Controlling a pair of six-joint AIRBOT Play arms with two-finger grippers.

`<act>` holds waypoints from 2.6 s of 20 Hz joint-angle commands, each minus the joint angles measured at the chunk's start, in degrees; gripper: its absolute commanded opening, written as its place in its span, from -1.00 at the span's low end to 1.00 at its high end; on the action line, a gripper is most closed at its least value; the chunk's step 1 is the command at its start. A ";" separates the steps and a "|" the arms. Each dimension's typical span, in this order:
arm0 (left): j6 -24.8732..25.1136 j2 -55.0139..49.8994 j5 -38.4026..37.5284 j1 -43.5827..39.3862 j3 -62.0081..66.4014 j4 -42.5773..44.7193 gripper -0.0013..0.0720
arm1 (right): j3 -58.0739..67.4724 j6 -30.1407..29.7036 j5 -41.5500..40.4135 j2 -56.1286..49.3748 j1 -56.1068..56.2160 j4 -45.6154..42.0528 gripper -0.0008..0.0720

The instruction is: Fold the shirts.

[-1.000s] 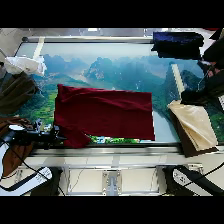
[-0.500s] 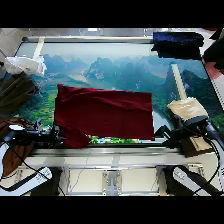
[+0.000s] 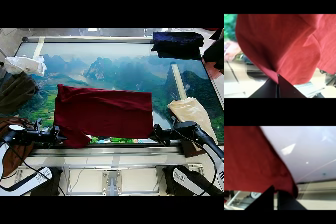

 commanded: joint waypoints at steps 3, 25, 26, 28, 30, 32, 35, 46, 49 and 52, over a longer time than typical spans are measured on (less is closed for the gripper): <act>2.40 2.01 -0.66 0.02 0.04 -1.25 -0.93 | 1.42 0.94 -2.14 0.09 0.61 0.20 -0.94; 0.72 5.03 25.53 -22.12 30.84 -0.44 -0.94 | 31.28 -12.92 -6.16 -0.42 6.38 -6.10 -0.95; 0.61 0.55 27.54 -22.97 33.03 1.09 -0.94 | 31.28 -12.92 -3.69 -2.36 6.45 -6.32 -0.95; 0.63 -8.44 28.24 -23.23 37.22 1.60 -0.94 | 31.36 -11.72 2.27 -5.77 6.40 -6.69 -0.95; 0.68 -15.15 28.28 -23.21 40.15 1.62 -0.94 | 32.33 -11.41 6.80 -9.11 6.47 -6.14 -0.95; 1.38 -19.78 28.89 -23.63 41.88 1.62 -0.94 | 33.99 -11.47 8.57 -12.87 6.58 -5.68 -0.95; 1.38 -23.21 32.22 -24.90 42.14 1.62 -0.93 | 34.75 -11.45 11.04 -17.70 6.95 -5.68 -0.95; 2.36 -17.20 35.43 -26.05 43.28 -4.22 0.57 | 45.29 -9.53 3.54 -17.49 6.86 -18.86 0.26; 2.36 -12.35 35.08 -26.12 43.28 -4.22 0.57 | 53.70 -9.46 -4.70 -17.44 6.86 -22.80 0.26; 2.38 -8.39 35.01 -26.12 43.28 -4.20 0.57 | 56.11 -9.18 -11.87 -17.49 6.84 -30.97 0.26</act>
